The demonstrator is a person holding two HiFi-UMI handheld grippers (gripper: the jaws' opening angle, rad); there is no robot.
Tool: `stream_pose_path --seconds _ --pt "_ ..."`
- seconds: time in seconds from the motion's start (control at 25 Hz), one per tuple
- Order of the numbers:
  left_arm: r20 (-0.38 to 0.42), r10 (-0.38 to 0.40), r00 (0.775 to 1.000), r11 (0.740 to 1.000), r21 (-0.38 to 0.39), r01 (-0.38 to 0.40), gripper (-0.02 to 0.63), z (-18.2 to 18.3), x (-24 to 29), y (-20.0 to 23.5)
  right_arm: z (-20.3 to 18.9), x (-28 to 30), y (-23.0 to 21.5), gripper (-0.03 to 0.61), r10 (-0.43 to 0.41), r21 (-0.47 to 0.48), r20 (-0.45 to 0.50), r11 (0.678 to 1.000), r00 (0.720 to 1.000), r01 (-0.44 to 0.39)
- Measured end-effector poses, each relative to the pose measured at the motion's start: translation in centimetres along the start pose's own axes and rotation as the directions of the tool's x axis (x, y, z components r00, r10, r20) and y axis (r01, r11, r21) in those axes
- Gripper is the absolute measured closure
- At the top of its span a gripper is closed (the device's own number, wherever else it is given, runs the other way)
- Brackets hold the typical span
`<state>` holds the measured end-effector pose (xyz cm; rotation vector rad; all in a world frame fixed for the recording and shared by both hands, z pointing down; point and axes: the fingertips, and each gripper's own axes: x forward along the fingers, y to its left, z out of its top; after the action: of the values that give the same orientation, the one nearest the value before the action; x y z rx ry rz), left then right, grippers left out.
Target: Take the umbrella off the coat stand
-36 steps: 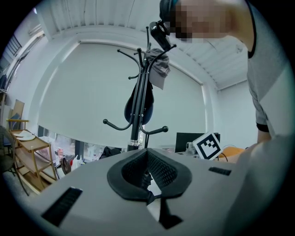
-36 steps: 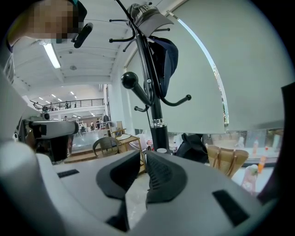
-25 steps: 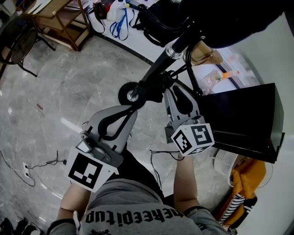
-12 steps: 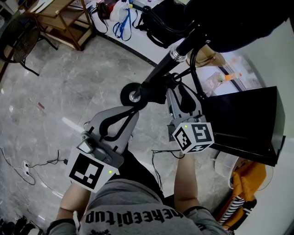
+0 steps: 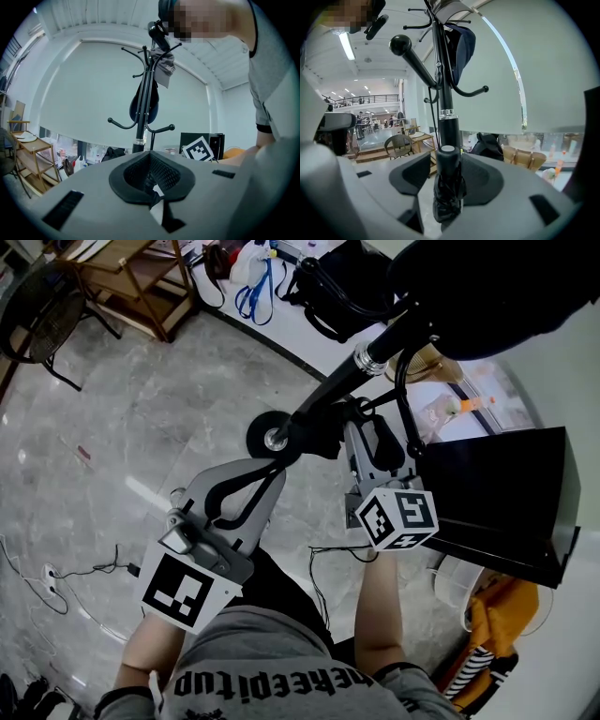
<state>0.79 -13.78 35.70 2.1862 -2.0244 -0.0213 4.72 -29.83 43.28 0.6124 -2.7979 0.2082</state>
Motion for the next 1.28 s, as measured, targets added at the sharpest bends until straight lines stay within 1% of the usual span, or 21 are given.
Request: stream_pose_path --seconds 0.48,1.28 --pt "0.009 0.029 1.0 1.0 -0.003 -0.029 0.598 0.3 -0.3 1.0 -0.2 2.1 -0.1 0.337 0.0 0.001 -0.014 1.0 1.0 0.0" --pt "0.015 0.074 0.997 0.997 -0.002 -0.074 0.598 0.6 -0.4 2.5 0.5 4.3 -0.4 0.337 -0.028 0.007 0.016 1.0 0.999 0.027"
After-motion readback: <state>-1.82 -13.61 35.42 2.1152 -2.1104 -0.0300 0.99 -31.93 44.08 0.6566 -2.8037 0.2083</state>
